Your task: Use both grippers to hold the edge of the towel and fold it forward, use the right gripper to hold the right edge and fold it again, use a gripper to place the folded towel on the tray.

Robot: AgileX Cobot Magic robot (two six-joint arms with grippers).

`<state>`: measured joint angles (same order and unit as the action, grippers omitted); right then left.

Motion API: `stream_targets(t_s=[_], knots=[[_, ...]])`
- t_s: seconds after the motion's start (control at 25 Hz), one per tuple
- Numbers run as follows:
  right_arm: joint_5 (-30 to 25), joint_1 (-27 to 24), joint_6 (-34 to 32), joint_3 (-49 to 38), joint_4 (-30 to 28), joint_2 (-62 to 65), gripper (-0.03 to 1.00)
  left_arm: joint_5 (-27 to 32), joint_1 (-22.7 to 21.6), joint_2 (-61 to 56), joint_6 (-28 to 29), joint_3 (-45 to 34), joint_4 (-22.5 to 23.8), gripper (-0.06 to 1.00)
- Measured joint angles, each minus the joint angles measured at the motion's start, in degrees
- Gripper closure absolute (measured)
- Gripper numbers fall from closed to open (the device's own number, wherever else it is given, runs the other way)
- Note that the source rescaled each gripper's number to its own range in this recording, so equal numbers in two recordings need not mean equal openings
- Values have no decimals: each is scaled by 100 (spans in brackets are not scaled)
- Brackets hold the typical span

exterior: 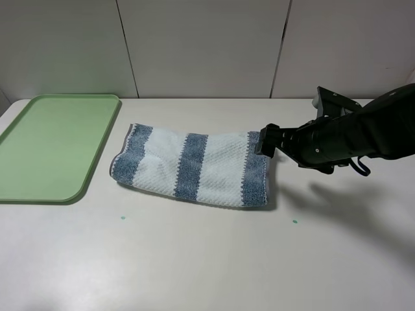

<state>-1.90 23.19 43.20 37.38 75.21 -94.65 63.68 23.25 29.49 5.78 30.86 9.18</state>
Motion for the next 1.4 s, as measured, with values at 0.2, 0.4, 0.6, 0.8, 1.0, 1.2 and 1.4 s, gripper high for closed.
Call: stream_targets(t_s=[0.2, 0.4, 0.6, 0.8, 1.0, 1.2, 1.4], knots=[[-95, 0, 201, 0, 5, -391, -3, 0, 0, 0, 0, 0, 0, -1], [-175, 0, 340, 106, 5, -759, -3, 0, 0, 0, 0, 0, 0, -1], [-406, 0, 348, 476, 5, -1142, -3, 0, 0, 0, 0, 0, 0, -1], [-406, 0, 468, 543, 5, -1363, -3, 0, 0, 0, 0, 0, 0, -1], [-407, 0, 657, 783, 5, -1574, -3, 0, 0, 0, 0, 0, 0, -1], [-368, 120, 703, 1099, 5, -1821, -3, 0, 0, 0, 0, 0, 0, -1], [-251, 234, 710, 1204, 46, -2006, -3, 0, 0, 0, 5, 0, 0, -1]])
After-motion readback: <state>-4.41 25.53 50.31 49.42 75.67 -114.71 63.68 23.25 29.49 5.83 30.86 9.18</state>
